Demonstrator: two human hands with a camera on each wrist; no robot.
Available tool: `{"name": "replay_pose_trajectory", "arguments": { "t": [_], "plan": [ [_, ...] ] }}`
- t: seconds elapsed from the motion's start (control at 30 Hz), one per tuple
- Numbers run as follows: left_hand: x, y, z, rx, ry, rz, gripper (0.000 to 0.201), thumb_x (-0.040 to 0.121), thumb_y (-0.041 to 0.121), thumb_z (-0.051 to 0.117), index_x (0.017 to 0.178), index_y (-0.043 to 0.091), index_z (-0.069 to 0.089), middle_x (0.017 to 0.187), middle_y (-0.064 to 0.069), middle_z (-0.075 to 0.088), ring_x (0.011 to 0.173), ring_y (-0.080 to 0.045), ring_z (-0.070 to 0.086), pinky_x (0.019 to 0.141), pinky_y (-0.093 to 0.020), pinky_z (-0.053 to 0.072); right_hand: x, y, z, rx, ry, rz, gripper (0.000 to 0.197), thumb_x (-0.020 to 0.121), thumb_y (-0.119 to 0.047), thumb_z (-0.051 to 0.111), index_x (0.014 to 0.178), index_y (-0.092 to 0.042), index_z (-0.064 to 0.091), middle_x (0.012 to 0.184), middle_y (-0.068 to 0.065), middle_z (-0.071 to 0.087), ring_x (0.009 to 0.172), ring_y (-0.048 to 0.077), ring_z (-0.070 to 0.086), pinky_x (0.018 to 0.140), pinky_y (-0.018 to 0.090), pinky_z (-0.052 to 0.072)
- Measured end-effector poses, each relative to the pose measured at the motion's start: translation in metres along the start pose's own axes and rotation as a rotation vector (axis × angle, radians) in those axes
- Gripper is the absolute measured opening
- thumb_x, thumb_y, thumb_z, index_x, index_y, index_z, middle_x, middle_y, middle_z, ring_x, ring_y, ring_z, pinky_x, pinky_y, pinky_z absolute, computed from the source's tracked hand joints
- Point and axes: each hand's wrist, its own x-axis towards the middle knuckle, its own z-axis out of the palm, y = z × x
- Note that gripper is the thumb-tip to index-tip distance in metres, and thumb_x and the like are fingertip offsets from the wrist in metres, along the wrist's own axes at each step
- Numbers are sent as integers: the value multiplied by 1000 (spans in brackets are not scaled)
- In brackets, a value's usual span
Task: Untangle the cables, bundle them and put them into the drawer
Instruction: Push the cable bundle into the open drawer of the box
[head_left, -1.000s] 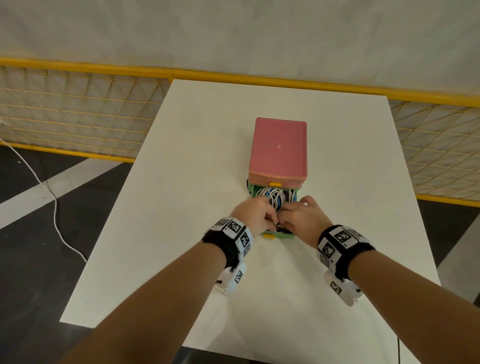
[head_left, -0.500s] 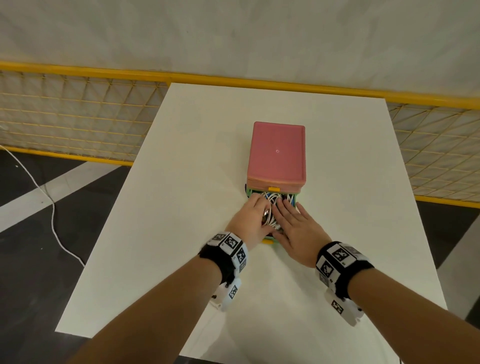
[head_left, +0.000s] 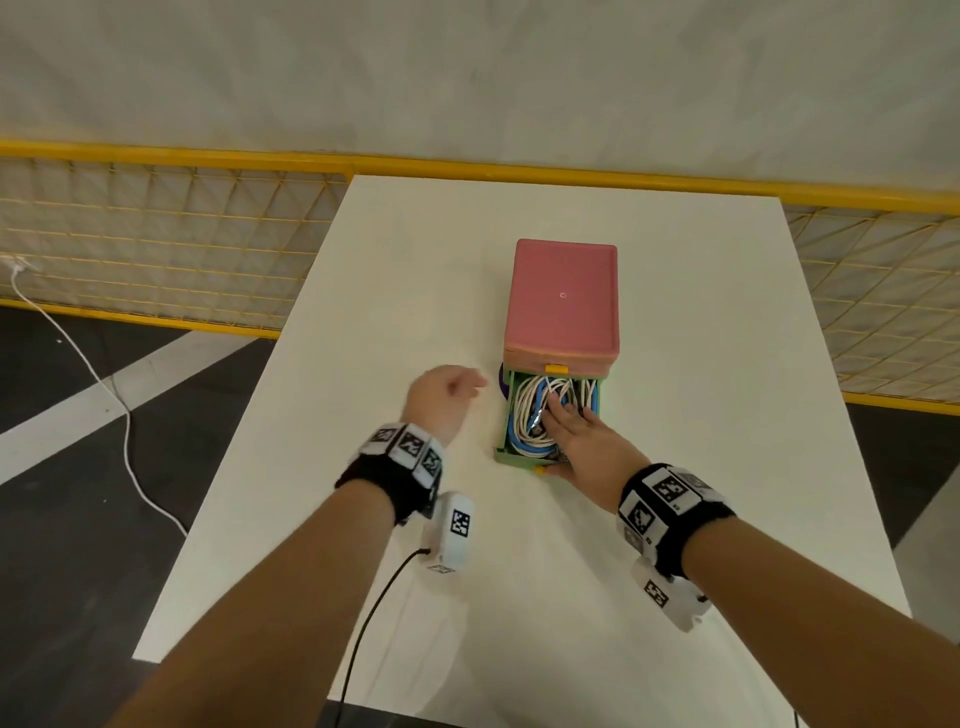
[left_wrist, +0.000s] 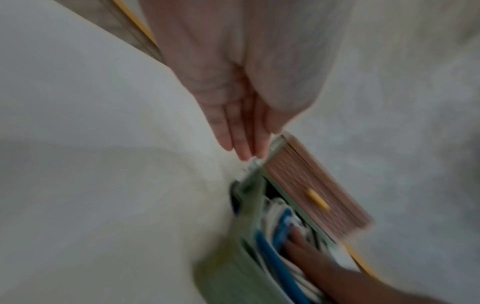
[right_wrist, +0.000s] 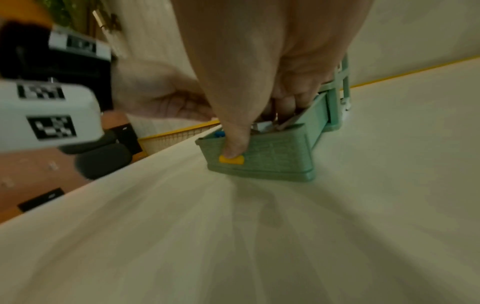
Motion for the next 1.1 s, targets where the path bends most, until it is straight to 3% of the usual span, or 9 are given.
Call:
{"name": "replay_pose_trajectory", "arguments": {
  "t": [0.13,0.27,0.37,0.47,0.57,0.67,0.83,0.97,1.1],
  "plan": [
    [-6,-29,1,-27,-62,-87,18,92,9,55,92,20,69,104,-10,72,97,-30,67,91,-40,52,5,-6,-4,-78,-67,36,72,98,-40,40,149,-3,5,158,19,-3,146,29,9,118,35,3],
    [-24,-19,27,-76,-265,-95,19,91,17,63,109,13,67,108,-8,69,103,-25,65,89,-30,50,7,-7,-1,-102,-83,56,72,98,-41,38,149,-3,3,158,19,-3,146,29,11,118,36,4],
    [-21,3,27,136,87,119,20,94,12,55,112,8,62,115,-7,57,91,-23,62,83,-32,50,5,-7,0,-103,-51,48,70,99,-39,37,149,-2,4,158,19,-1,146,29,10,118,36,3],
    [4,43,19,216,232,454,28,93,6,51,120,5,57,127,-11,52,109,-25,57,96,-37,48,1,-9,1,-103,-13,43,68,100,-38,35,149,-2,4,158,19,-1,146,30,10,118,38,3],
    [39,87,21,421,27,556,49,100,19,43,148,12,33,154,-7,32,141,-23,30,119,-37,21,2,-8,4,-81,-7,49,68,100,-38,35,149,-2,4,158,19,-2,146,31,10,119,39,2],
    [69,96,33,747,-249,477,54,104,40,25,154,27,10,163,2,-3,150,-22,-5,120,-41,-5,2,-8,3,-77,10,37,69,99,-39,37,148,-1,6,157,21,1,146,33,12,119,39,2],
    [79,83,42,823,-333,416,54,103,48,16,153,37,-1,162,9,-12,149,-18,-13,119,-42,-10,9,1,2,-42,129,-13,68,94,-39,50,143,3,29,152,24,23,138,37,33,116,44,20],
    [79,84,41,807,-312,414,54,103,47,18,153,38,0,162,10,-11,149,-17,-13,118,-40,-11,19,5,-12,82,139,76,61,98,-32,43,148,-6,20,157,14,16,144,28,23,117,32,14],
    [78,83,42,796,-294,421,54,103,48,18,153,38,1,162,10,-10,149,-17,-12,118,-40,-11,18,13,-11,114,429,129,38,65,-13,81,101,-17,72,106,0,70,90,20,68,65,25,55]
  ]
}}
